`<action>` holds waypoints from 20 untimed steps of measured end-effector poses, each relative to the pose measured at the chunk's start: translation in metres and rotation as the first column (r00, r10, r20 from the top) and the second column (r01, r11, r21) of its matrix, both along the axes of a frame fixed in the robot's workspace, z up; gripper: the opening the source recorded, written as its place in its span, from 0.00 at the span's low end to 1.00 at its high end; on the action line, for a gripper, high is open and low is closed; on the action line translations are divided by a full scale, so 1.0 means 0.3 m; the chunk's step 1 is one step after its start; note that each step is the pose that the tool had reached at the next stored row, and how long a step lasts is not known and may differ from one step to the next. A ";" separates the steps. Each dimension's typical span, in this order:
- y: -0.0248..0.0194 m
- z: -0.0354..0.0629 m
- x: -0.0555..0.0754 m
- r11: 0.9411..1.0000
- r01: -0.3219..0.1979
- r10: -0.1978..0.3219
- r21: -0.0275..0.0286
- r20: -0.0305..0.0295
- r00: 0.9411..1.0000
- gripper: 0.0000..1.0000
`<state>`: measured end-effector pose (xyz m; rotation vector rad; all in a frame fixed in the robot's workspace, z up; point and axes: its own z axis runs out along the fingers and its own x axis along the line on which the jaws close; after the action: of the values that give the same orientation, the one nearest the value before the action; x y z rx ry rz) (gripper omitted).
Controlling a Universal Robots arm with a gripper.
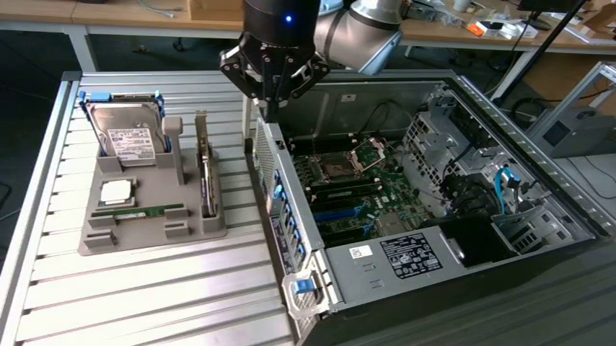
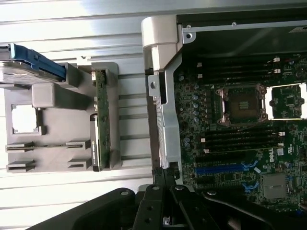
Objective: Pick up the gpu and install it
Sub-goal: 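Reach for the gpu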
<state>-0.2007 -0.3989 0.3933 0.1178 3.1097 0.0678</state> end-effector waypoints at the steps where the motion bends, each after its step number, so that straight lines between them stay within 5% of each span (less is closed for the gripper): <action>1: 0.000 0.000 -0.004 1.000 0.000 0.000 0.000 0.000 1.000 0.11; 20: 0.000 0.000 -0.067 1.000 0.000 0.000 0.000 0.001 1.000 0.11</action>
<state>-0.2207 -0.3989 0.3933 0.1177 3.1086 0.0678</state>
